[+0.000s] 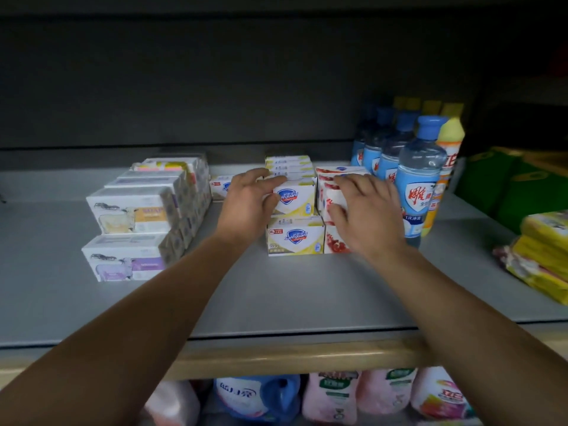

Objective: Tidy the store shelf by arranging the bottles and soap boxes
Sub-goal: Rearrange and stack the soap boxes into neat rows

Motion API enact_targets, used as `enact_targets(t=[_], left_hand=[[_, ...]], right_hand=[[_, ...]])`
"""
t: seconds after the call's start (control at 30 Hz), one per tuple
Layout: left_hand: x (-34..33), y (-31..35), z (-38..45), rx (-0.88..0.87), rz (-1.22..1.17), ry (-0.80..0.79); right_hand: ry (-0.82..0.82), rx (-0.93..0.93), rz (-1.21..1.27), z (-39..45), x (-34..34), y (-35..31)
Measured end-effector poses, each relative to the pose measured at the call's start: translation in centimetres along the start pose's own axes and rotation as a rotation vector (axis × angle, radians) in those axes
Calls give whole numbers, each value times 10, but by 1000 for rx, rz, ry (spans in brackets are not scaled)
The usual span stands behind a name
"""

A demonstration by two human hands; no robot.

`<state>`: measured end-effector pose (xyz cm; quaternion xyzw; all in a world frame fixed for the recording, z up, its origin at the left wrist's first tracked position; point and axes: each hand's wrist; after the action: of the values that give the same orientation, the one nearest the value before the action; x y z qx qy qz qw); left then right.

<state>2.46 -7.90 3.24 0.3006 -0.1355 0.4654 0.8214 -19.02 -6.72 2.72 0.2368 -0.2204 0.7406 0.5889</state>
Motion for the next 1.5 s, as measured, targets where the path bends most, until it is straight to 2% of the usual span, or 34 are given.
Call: enact_targets(t=[0.23, 0.73, 0.9, 1.0, 1.07, 1.2, 1.5], left_hand=[[-5, 3, 7, -63, 15, -33], [-9, 0, 10, -32, 6, -27], [0, -3, 19, -63, -36, -65], [12, -24, 27, 58, -126, 72], [14, -46, 29, 191, -63, 98], [-15, -76, 40, 316, 101, -76], [-78, -119, 87, 221, 417, -281]], right_hand=[[-5, -5, -11, 1, -2, -1], [-57, -35, -32, 5, 4, -6], [-26, -12, -26, 11, 6, -15], [-31, 85, 15, 20, 2, -32], [-60, 140, 9, 25, -3, -40], [-71, 162, 3, 27, -11, -41], [13, 129, 39, 26, -19, -42]])
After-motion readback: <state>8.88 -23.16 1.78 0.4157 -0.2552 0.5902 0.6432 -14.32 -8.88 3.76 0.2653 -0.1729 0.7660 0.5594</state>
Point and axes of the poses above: each hand's wrist, its own z-axis towards the middle knuckle, its own x-axis out of the back of the hand, y = z × x, and after that the axes turned 15 degrees about y, right-handed
